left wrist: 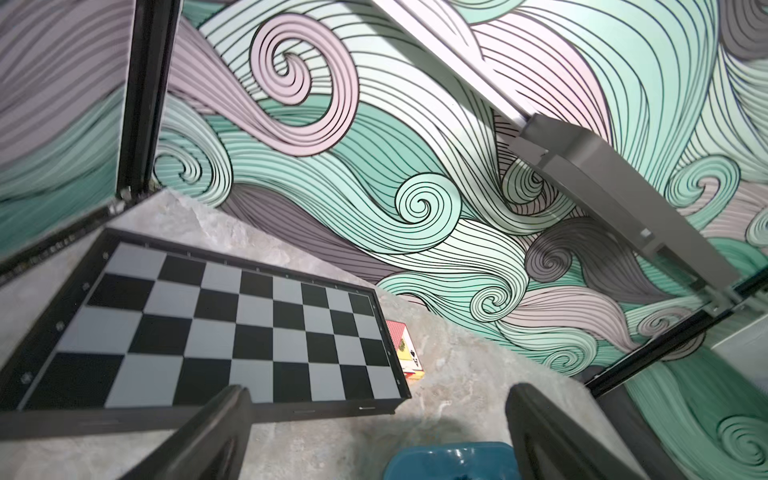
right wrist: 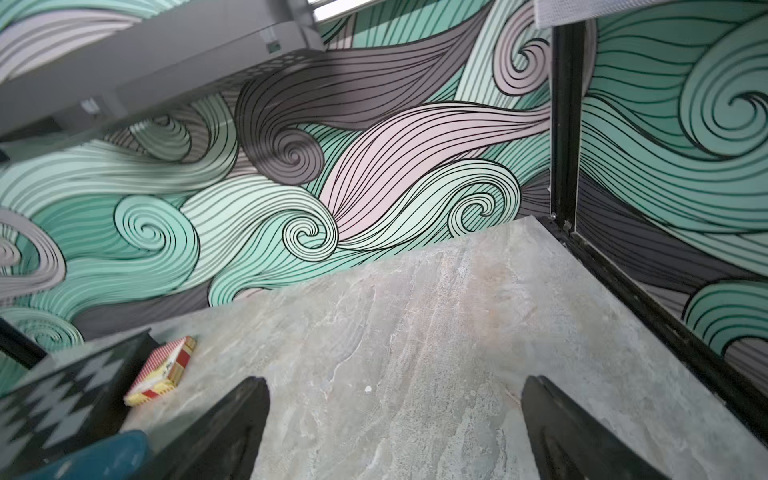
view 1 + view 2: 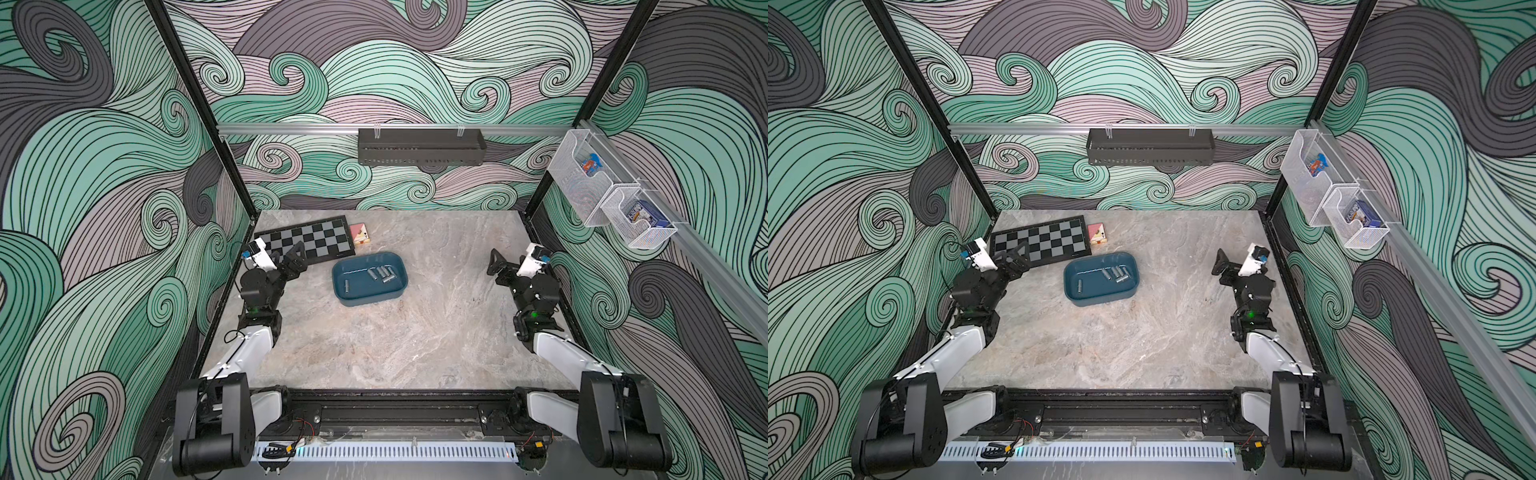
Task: Take out the socket from the storage box
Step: Move the storage box to the center of the board.
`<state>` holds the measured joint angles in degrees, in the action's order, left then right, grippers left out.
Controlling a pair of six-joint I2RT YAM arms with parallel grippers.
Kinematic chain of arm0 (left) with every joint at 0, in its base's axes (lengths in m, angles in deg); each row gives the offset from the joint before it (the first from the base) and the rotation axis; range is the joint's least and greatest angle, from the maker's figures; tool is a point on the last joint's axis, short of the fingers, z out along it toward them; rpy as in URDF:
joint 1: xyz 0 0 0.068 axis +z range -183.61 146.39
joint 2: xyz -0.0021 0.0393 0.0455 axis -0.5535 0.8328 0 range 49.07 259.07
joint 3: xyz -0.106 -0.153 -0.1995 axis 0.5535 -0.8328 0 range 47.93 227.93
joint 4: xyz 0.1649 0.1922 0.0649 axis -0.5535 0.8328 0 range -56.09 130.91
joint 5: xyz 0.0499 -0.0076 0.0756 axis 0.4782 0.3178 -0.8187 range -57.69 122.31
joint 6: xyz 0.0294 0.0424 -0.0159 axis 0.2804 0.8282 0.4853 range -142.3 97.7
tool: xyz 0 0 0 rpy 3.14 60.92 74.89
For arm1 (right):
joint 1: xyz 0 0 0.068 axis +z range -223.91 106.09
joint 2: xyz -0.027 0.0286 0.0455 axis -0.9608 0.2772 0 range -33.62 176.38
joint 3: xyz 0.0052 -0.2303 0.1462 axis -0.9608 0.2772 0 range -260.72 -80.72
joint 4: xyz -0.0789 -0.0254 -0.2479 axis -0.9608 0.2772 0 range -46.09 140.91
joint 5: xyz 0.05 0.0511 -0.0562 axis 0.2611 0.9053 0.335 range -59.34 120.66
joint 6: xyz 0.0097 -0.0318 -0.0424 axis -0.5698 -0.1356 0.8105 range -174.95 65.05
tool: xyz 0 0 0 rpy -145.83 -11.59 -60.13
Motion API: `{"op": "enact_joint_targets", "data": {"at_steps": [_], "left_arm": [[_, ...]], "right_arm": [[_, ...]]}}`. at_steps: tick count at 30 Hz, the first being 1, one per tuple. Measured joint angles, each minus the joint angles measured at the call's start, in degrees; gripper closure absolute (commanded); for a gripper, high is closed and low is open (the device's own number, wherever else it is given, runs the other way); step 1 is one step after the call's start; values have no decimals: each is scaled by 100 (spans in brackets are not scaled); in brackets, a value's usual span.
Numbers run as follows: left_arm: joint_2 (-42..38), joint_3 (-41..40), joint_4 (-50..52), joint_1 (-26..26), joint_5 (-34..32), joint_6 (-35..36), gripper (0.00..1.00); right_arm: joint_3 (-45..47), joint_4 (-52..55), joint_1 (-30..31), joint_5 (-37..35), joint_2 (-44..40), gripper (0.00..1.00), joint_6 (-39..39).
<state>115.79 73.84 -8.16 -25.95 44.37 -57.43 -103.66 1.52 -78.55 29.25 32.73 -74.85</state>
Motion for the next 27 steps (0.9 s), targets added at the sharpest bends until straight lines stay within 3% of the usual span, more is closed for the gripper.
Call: {"op": "enact_joint_targets", "data": {"at_steps": [5, 9, 14, 19, 23, 27], "left_arm": [[116, -584, -221, 190, -61, -1773, 1], [219, -389, 313, 452, 391, -2236, 9], [-11, 1244, 3036, 343, 796, -1700, 17], [-13, 2721, 5541, -153, 758, -739, 26], [332, 3036, 7003, -638, 717, -168, 29], [846, 3032, 8004, -1075, 686, 184, 31]], "right_arm": [[-125, 791, -151, 140, -763, 2, -463], [-420, 1329, -151, 308, -1154, 2, -586], [-1178, 2330, 2, 931, -1040, 13, -588], [-2758, 4019, 1287, 1084, -195, 14, -79], [-3856, 5324, 2433, 1058, 560, 15, 424], [-4562, 6352, 3123, 1049, 1204, 17, 719]]}}
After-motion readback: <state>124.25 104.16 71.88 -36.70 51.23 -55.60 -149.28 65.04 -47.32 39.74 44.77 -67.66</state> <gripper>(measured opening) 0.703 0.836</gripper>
